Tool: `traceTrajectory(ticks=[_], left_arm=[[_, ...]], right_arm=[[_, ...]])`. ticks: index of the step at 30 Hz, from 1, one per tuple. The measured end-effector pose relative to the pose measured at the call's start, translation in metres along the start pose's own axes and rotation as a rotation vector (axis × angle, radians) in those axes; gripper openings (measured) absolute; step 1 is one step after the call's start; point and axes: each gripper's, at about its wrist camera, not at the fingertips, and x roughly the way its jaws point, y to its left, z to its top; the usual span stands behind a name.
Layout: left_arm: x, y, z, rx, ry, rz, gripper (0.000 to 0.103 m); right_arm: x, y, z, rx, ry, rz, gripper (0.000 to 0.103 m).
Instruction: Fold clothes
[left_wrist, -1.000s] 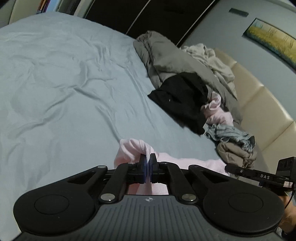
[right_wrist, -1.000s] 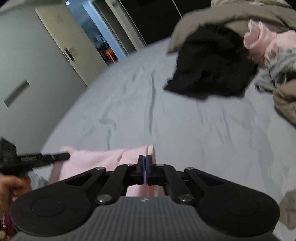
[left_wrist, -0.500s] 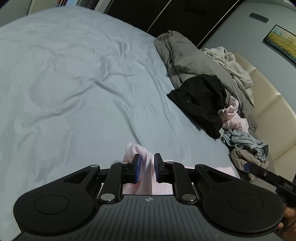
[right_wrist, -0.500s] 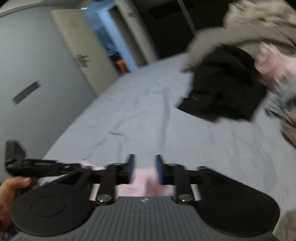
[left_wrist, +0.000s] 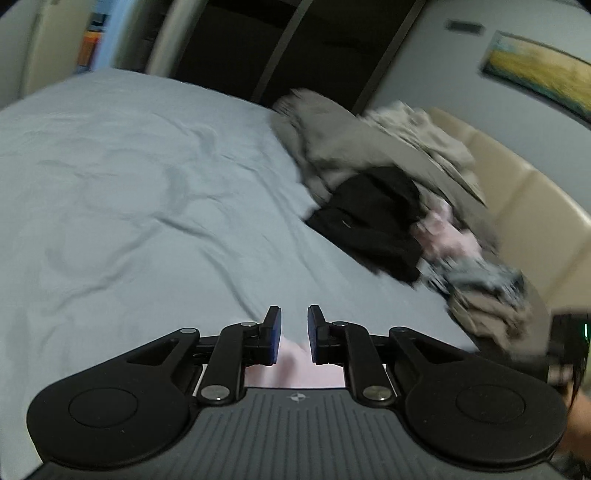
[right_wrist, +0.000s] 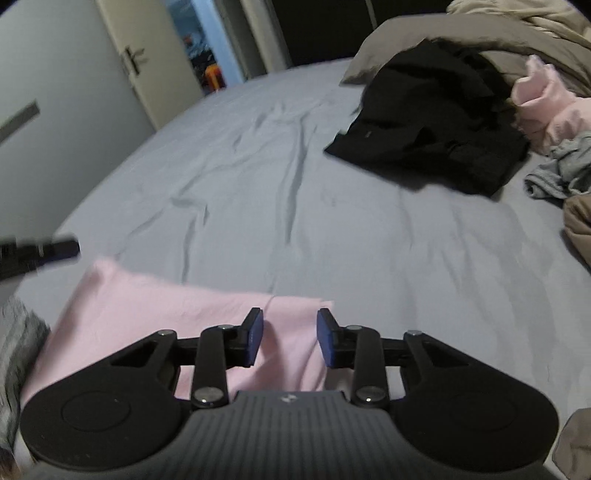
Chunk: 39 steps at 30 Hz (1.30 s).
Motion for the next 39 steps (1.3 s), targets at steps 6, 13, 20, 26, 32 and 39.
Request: traceTrajectory(ticks=[6, 13, 20, 26, 32, 39], left_arm=[[-0.003, 0.008, -0.023, 0.020, 0.126, 0.065, 0.034], [-0.020, 0.042, -0.028, -0.123, 0.207, 0.066, 0.054], [-0.008, 0.049, -0.036, -0.166, 0.313, 0.058, 0.056], [0.005, 0.051, -0.053, -0.166, 0.390, 0.061, 0.058], [0.004, 0.067, -0.056, -0.260, 0.362, 0.021, 0.059], [0.008, 0.080, -0.062, -0.395, 0.313, -0.056, 0.072]], right_arm=[[-0.026, -0.009, -0.006, 0.133, 0.056, 0.138, 0.072], [-0.030, -0.013, -0.036, 0.171, 0.196, 0.135, 0.076], [-0.014, -0.016, -0.053, 0.200, 0.273, 0.130, 0.076], [-0.004, -0.021, -0.056, 0.231, 0.290, 0.142, 0.079], [-0.002, -0.025, -0.056, 0.269, 0.298, 0.158, 0.079], [0.005, -0.028, -0.059, 0.329, 0.312, 0.200, 0.084]])
